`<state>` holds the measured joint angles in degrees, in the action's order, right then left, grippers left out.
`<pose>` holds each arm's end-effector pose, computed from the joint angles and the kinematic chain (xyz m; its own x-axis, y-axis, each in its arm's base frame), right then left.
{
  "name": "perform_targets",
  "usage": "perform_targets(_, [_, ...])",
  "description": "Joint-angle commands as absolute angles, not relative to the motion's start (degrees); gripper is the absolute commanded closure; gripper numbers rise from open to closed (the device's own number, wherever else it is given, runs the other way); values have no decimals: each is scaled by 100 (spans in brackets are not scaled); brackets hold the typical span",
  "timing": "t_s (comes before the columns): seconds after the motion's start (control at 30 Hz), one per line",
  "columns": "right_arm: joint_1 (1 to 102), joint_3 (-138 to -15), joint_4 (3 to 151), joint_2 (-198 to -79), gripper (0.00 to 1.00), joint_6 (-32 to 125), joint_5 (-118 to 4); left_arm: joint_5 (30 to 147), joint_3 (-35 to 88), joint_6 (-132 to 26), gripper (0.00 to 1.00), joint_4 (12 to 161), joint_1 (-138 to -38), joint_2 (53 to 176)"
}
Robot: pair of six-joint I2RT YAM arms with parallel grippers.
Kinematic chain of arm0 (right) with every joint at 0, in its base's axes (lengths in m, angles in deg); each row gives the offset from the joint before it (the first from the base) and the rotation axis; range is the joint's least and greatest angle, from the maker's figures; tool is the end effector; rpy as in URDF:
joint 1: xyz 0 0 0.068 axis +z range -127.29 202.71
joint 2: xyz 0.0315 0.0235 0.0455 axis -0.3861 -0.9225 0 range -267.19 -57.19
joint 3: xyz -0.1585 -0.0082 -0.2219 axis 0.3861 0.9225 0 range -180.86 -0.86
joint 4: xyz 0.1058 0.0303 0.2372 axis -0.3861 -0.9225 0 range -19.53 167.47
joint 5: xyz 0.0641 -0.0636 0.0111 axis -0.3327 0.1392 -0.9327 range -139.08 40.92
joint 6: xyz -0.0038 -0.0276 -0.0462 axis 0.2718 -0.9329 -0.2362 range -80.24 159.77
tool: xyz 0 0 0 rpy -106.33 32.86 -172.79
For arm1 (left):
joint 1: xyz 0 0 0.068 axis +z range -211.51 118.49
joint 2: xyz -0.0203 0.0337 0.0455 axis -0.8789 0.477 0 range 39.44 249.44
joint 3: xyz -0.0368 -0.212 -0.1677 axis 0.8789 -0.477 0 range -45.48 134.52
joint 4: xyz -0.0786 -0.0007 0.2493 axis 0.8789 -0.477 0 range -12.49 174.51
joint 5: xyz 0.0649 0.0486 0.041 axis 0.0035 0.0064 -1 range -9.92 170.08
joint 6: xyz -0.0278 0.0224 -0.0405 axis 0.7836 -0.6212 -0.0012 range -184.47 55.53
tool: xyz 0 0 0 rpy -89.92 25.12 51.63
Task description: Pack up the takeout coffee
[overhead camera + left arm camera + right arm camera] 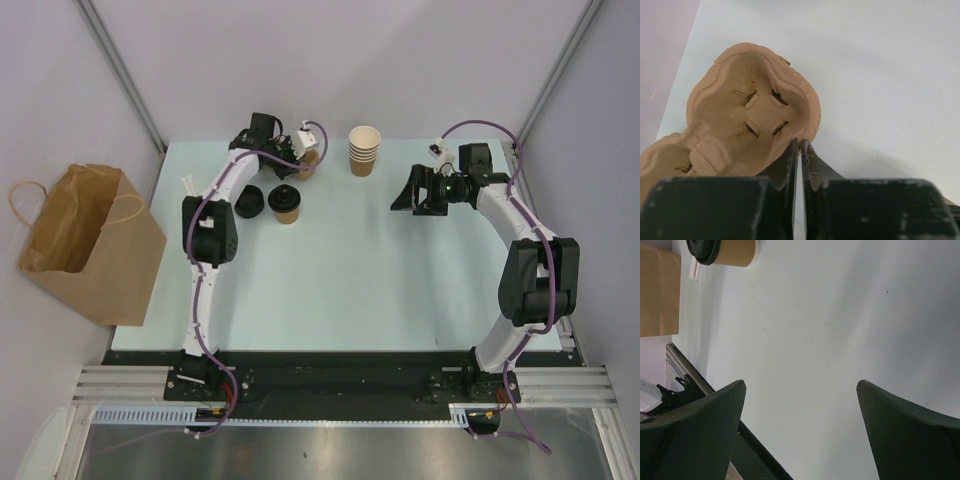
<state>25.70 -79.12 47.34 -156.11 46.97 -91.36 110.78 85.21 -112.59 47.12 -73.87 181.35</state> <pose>0.3731 0.0434 0.2662 -0.8258 0.0497 -0.5618 -0.3626 0.7161 0.5964 0.5322 -0.1352 0.2090 -0.1066 0.6788 -0.7266 0.8886 0.3929 0.2367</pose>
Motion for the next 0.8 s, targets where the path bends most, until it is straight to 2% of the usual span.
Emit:
perform_targets(0.0, [2535,-8154,4830,-15616,1,4618,-9127,11251,8732,-11343,96,4733,-7443,18183])
perform_targets(0.03, [2544,-8145,4847,-15624,1,4618,-9127,11251,8732,-11325,100,4742,-7452,18148])
perform_targets(0.27, [2561,-8145,4917,-15642,1,4662,-9162,11164,8723,-11334,100,4663,-7628,18051])
perform_targets(0.37, [2552,-8154,4909,-15642,1,4662,-9153,11058,8732,-11185,82,4759,-7628,18059])
perform_targets(0.4, [2552,-8154,4883,-15625,1,4662,-9153,11058,8723,-11167,71,4786,-7610,18051])
perform_targets(0.5, [2552,-8154,4838,-15607,1,4627,-9135,10962,8732,-11237,59,4821,-7601,18068])
perform_targets(0.53, [2552,-8154,4830,-15598,1,4618,-9135,10935,8732,-11281,58,4830,-7593,18077])
perform_targets(0.63, [2561,-8154,4838,-15607,1,4627,-9135,10821,8741,-11378,58,4865,-7575,18130])
perform_targets(0.73, [2552,-8154,4830,-15589,1,4609,-9127,10742,8749,-11430,68,4874,-7558,18235])
perform_targets(0.77, [2552,-8145,4821,-15589,1,4609,-9118,10733,8758,-11457,75,4857,-7549,18253])
